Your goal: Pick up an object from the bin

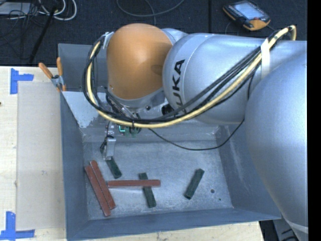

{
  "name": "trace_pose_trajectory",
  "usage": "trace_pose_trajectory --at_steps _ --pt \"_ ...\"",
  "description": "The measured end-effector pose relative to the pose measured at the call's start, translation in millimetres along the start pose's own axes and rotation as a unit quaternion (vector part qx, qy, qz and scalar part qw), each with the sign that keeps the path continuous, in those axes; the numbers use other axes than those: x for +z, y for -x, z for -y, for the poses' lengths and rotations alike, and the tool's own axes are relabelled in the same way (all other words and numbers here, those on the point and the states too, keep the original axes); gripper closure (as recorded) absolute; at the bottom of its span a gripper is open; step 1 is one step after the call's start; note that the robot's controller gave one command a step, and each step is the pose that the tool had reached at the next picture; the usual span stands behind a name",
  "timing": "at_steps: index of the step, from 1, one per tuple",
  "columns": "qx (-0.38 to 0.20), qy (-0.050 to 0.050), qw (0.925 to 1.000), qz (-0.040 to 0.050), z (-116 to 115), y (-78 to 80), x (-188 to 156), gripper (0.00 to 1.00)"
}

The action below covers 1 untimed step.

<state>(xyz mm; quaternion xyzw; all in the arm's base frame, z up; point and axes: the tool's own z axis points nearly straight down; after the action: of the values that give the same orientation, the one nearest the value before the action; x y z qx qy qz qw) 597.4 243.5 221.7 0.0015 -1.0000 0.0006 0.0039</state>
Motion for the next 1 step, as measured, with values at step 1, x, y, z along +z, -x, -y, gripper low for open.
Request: trace_pose_trajectory --at_steps 1 --pt "0.002 0.001 1.0 0.0039 1.2 1.8 -5.3 0.0"
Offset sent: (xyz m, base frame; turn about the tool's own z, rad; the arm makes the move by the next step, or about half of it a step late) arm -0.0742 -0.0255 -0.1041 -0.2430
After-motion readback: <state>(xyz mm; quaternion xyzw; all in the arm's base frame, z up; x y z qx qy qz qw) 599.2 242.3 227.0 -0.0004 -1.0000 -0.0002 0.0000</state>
